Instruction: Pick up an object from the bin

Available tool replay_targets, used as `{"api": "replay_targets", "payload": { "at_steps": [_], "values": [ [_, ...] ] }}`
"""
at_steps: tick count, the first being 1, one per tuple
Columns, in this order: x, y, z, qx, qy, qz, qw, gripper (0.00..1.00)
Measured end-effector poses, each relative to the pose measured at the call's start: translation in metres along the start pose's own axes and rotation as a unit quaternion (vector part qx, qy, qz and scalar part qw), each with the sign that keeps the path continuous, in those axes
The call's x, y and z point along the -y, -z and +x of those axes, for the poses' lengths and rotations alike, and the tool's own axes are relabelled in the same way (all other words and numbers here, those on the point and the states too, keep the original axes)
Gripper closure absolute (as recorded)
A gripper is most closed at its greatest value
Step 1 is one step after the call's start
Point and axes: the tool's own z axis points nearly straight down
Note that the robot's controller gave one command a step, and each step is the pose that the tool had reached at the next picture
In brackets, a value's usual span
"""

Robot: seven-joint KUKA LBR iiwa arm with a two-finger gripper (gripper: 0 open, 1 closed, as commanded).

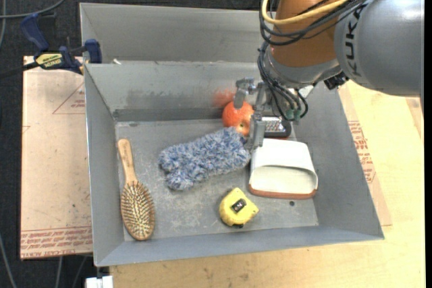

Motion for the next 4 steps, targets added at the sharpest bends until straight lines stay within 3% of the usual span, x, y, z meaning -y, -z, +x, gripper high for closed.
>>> {"api": "replay_targets", "payload": {
  "at_steps": [1,2,3,4],
  "values": [
    [0.0,0.005,-0.001,0.0037,0.0,0.0,1.0,0.0],
    [0.0,-0.034,0.0,0.0061,0.03,0.0,0.9995,0.0],
    [-0.006,-0.095,0.018,0.0055,0.116,0.0,0.9933,0.0],
    [-0.003,-0.131,0.043,0.0084,0.277,0.001,0.9609,1.0]
  ]
}}
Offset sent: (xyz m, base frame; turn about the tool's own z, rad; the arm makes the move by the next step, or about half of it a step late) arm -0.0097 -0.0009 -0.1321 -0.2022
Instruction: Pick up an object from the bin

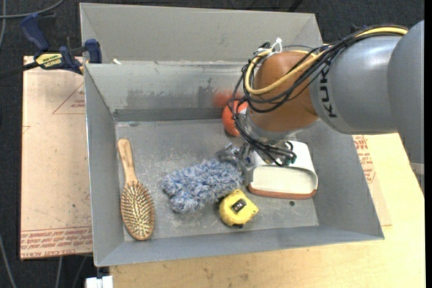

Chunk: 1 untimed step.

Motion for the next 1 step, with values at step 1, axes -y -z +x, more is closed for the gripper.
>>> {"api": "replay_targets", "payload": {
  "at_steps": [1],
  "values": [
    [0.0,0.0,0.0,0.0,0.0,0.0,1.0,1.0]
  ]
}}
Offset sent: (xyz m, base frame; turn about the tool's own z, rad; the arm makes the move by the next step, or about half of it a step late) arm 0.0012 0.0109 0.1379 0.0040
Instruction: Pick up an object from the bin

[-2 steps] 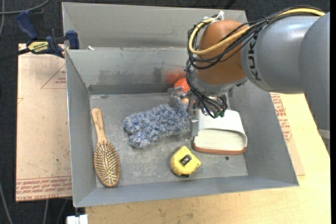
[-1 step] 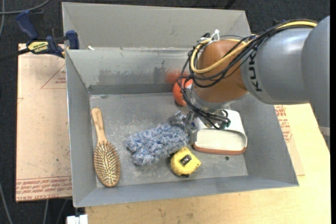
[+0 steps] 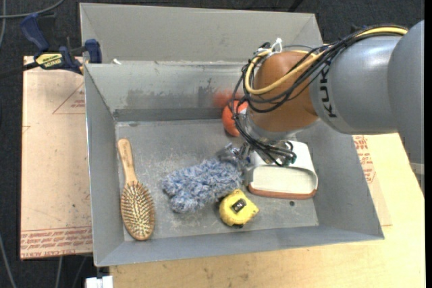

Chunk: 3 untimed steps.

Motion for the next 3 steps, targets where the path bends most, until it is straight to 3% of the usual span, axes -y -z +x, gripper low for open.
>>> {"api": "replay_targets", "payload": {
  "at_steps": [1,3],
  "values": [
    [-0.008,0.1383,-0.0097,0.0025,-0.003,0.0,1.0,1.0],
    [-0.0082,0.1376,-0.0093,0.0018,-0.003,0.0,1.0,1.0]
  ]
}}
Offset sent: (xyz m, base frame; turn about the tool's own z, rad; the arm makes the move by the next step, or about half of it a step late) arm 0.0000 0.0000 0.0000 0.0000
